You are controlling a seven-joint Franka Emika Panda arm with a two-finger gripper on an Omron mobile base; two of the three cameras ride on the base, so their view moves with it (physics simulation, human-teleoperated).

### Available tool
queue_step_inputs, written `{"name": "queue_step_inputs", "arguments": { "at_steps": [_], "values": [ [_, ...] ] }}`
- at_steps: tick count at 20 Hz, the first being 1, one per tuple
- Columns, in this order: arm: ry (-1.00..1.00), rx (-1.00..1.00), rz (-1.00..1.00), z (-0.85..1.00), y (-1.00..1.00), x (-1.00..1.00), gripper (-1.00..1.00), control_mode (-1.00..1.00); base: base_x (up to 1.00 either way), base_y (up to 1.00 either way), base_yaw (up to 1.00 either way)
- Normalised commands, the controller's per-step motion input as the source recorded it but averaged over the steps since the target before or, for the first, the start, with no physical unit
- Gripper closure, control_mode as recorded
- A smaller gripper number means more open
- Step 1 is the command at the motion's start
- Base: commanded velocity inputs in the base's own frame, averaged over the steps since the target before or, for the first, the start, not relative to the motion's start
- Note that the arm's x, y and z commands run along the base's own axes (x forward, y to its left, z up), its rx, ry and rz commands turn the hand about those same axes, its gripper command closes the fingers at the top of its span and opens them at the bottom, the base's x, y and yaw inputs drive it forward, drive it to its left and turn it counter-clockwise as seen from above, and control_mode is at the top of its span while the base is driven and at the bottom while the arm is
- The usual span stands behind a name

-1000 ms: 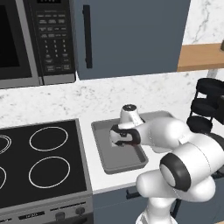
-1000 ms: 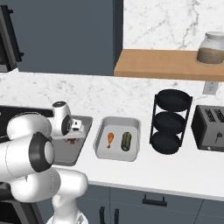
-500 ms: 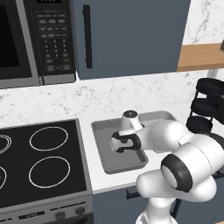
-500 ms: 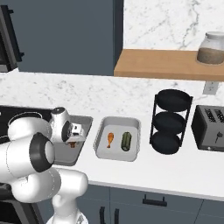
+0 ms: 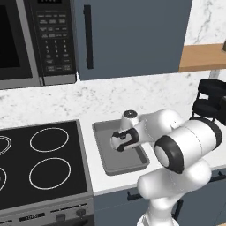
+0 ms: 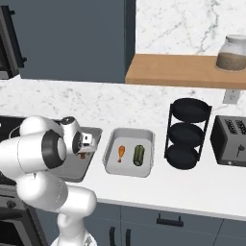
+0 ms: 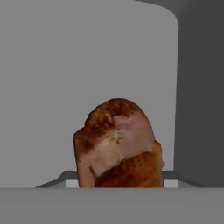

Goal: Place one cucumber and one chicken drumstick in each tupperware on the nearby counter, to pack two identical lunches.

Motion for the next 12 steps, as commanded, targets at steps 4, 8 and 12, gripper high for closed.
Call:
{"name": "queue_step_inputs", "arguments": {
  "at_steps": [4,8,12],
  "values": [
    [0.0,0.0,0.0,0.0,0.04,0.34,-1.0,-1.0,0.0,0.0,0.0],
    [0.0,0.0,0.0,0.01,0.02,0.25,-1.0,-1.0,0.0,0.0,0.0],
    [0.0,0.0,0.0,0.14,0.0,0.02,-1.0,-1.0,0.0,0.0,0.0]
  ]
}}
